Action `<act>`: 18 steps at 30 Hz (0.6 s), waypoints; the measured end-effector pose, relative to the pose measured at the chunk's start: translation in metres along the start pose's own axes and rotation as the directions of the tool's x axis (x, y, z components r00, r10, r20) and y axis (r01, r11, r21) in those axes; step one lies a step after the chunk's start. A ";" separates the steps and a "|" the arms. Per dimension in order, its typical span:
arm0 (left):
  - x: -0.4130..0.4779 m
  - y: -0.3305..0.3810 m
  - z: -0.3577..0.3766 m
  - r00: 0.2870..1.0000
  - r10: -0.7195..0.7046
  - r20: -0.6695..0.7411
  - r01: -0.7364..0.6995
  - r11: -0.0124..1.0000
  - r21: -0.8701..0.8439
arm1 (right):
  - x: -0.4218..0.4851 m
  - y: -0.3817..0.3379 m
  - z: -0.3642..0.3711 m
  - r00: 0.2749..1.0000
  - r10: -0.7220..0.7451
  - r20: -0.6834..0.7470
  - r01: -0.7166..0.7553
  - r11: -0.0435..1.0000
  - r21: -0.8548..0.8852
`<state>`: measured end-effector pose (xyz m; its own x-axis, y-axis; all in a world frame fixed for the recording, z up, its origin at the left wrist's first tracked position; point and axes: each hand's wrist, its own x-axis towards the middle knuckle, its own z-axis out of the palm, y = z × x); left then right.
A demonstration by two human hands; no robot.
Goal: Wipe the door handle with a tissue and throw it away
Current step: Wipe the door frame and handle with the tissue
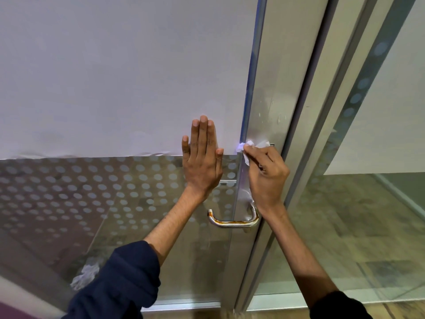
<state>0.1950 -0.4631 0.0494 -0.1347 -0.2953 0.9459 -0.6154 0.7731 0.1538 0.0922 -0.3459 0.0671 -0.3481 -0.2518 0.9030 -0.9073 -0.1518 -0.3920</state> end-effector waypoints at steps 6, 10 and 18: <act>-0.001 -0.001 0.002 1.000 0.011 -0.007 -0.011 1.000 0.008 | -0.069 0.013 -0.005 0.974 0.043 0.222 -0.027 0.997 -0.078; -0.001 0.000 0.001 1.000 -0.003 -0.002 0.003 1.000 -0.004 | -0.066 0.014 -0.009 0.958 0.039 0.283 -0.017 0.997 -0.079; -0.002 0.000 0.002 1.000 -0.014 0.005 0.014 1.000 0.007 | 0.031 -0.010 -0.006 0.997 -0.077 0.021 0.078 0.997 -0.002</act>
<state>0.1937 -0.4641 0.0472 -0.1299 -0.3095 0.9420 -0.6226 0.7648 0.1654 0.0892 -0.3461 0.0997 -0.2718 -0.2589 0.9269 -0.9321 -0.1686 -0.3204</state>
